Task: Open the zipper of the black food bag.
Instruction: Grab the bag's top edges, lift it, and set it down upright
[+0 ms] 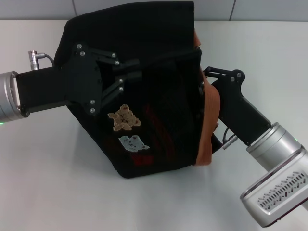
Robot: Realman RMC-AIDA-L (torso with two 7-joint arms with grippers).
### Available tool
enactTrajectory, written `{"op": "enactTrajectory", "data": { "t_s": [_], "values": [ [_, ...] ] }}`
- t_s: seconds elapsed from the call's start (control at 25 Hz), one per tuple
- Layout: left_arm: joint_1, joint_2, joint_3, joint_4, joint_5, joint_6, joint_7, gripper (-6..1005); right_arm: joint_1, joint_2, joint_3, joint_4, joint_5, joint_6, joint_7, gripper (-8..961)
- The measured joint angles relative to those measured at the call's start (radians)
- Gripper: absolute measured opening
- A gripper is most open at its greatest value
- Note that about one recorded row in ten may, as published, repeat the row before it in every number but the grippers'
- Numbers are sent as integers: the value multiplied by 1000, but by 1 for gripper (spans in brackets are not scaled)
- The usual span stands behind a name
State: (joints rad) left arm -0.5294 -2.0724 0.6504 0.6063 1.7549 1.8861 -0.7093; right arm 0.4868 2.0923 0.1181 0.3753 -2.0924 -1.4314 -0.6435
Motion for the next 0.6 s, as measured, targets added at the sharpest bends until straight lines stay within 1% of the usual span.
{"op": "enactTrajectory", "data": {
  "t_s": [0.12, 0.32, 0.6],
  "values": [
    [-2, 0, 0, -7, 0, -1, 2, 82, 1, 0, 0, 3, 0, 6, -7, 58],
    [-3, 0, -4, -9, 0, -1, 4, 81, 4, 0, 0, 4, 0, 13, -7, -3],
    [9, 3, -8, -10, -29, -1, 10, 80, 3, 0, 0, -3, 0, 19, -8, -1]
  ]
}}
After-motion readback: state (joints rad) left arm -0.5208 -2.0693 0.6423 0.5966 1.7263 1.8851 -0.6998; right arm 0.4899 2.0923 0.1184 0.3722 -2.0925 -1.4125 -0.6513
